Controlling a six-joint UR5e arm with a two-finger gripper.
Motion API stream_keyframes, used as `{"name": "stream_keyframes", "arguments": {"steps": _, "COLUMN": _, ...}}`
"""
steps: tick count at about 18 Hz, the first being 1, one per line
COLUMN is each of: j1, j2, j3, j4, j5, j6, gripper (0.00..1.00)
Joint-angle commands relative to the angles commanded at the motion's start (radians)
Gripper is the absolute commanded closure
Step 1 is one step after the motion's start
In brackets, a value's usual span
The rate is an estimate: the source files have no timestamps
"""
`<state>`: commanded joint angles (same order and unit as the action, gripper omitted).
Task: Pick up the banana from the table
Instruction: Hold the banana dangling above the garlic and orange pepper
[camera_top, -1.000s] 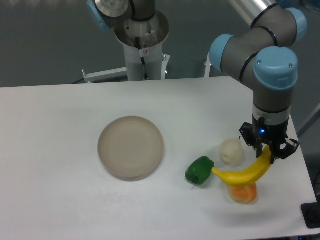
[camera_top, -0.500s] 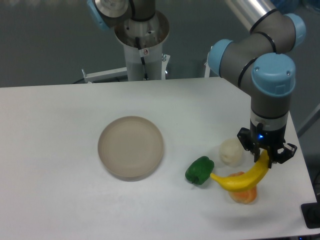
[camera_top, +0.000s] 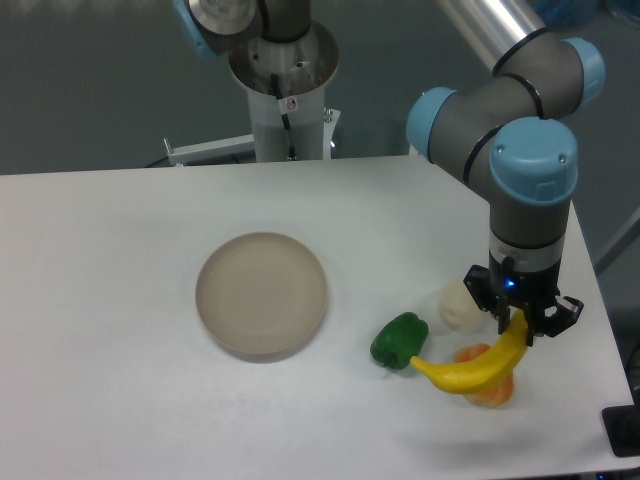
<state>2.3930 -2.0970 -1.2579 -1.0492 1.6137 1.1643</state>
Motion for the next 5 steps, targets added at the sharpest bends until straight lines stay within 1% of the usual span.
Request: {"name": "stream_keyframes", "arguments": {"steps": 5, "j1": -0.005, "j2": -0.005, "j3": 0.003, "j4": 0.000, "j5": 0.000, "j6": 0.002, "gripper": 0.72}}
